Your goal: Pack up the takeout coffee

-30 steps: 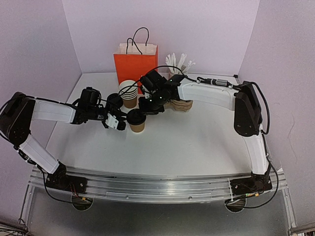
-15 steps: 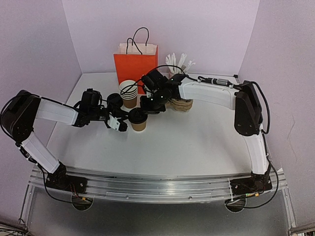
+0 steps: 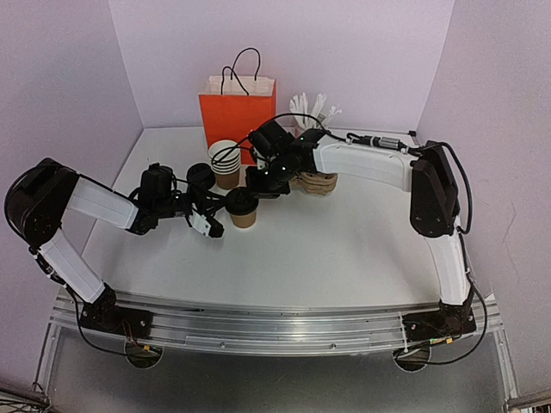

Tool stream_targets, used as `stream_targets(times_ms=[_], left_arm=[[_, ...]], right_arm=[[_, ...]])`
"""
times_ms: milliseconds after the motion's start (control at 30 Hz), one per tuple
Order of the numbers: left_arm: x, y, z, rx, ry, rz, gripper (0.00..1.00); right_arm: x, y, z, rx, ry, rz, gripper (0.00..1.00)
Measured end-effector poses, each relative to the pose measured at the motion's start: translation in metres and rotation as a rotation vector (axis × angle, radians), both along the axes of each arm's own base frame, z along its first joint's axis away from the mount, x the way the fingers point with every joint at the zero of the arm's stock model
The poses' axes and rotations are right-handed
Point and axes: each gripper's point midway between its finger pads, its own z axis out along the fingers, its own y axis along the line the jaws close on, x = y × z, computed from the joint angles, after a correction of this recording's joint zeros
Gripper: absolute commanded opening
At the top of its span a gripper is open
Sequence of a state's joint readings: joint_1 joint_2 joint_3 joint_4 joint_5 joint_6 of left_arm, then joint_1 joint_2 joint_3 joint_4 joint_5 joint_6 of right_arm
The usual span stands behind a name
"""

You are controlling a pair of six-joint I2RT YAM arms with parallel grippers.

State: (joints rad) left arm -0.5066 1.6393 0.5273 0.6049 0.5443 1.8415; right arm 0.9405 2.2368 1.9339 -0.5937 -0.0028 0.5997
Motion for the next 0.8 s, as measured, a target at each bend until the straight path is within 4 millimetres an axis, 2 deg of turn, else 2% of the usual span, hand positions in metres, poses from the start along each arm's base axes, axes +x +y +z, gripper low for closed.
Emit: stream_targets(times_ms=[167, 467, 667, 800], left_arm=[[-0.006, -0.001, -0.001, -0.009, -0.016, 0.013, 0.12], [-0.004, -0.004, 0.004, -0.038, 0.033, 0.061, 0.11], [-0.01, -0.005, 0.009, -0.041, 0.165, 0.122, 0.25], [-0.023, -0.005, 0.01, -0.036, 0.299, 0.152, 0.32]], right_arm=[[0.001, 0.0, -0.002, 0.001, 0.001, -0.008, 0.21], [0.003, -0.002, -0.002, 0.004, -0.002, -0.016, 0.21], [0.005, -0.003, 0.0, -0.001, -0.02, -0.017, 0.23], [0.004, -0.002, 0.001, 0.001, -0.021, -0.011, 0.23]])
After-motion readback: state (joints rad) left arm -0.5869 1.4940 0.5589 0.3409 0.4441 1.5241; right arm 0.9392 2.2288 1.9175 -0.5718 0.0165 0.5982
